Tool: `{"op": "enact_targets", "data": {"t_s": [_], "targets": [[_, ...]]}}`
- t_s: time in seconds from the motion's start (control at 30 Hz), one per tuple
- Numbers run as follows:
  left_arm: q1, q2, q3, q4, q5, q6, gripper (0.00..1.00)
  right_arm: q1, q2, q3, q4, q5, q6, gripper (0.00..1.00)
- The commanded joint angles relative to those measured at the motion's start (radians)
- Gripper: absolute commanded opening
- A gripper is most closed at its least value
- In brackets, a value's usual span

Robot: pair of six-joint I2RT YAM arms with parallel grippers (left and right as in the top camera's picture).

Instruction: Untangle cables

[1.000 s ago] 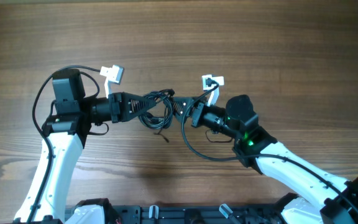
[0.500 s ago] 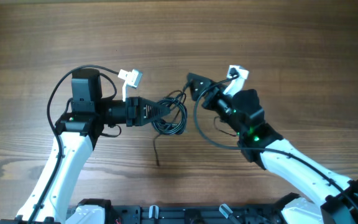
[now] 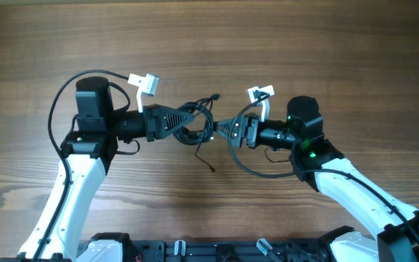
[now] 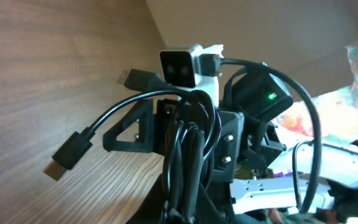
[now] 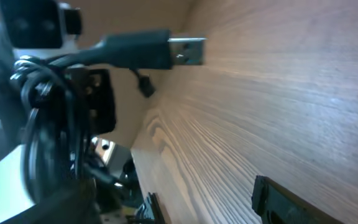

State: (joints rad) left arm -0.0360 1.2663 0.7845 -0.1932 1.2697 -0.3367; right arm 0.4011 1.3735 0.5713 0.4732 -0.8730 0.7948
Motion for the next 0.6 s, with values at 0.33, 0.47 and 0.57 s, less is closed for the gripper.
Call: {"op": "enact_targets", "data": {"t_s": [0.33,0.47,0.57], "targets": [[0.007,-0.002,0.005,-0.001,0.138,0.177,0.04,-0.013,-0.005,0.006,0.168,0.050,-0.032,0.81],[0.025,-0.002,0.005,-0.001,0.132,0.176,0.04,-0.076,-0.005,0.006,0.171,-0.020,0.021,0.81],[0.025,-0.002,0.005,-0.002,0.131,0.176,0.04,-0.053,-0.005,0.006,0.169,-0.094,0.020,0.81]]}}
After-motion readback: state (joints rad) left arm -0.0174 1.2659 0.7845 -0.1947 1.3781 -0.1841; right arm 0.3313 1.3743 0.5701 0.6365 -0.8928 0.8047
